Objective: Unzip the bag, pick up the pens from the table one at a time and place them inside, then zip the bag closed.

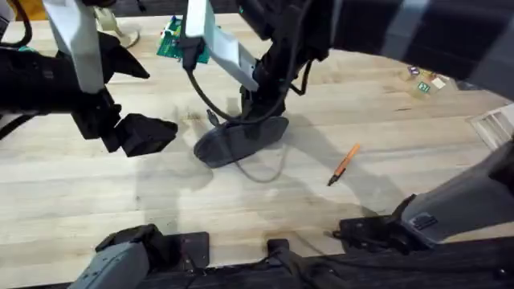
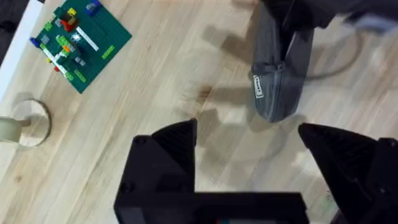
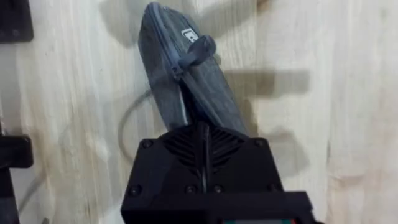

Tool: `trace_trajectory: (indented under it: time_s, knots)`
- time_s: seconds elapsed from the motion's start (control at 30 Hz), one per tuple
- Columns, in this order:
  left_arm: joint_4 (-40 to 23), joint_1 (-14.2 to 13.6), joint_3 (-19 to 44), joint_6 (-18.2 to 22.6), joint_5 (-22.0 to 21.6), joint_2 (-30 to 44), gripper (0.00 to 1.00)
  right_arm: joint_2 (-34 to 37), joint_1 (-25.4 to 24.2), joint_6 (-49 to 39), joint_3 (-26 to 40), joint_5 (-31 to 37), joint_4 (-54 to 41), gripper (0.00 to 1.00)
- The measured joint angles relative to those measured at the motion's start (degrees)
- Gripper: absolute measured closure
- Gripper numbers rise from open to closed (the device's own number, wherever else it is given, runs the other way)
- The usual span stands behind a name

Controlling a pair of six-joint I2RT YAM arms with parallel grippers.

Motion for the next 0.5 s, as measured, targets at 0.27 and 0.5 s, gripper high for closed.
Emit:
trace_trajectory:
  time_s: [0.27, 0.5]
  knots:
    - [0.0, 0.0, 0.0, 0.0, 0.0, 0.0, 0.008, 6.6, 0.0, -0.2, 0.0, -0.2, 0.5, 0.968]
    - [0.0, 0.0, 0.0, 0.0, 0.0, 0.0, 0.008, 7.6, 0.0, -0.3, 0.0, -0.2, 0.8, 0.97]
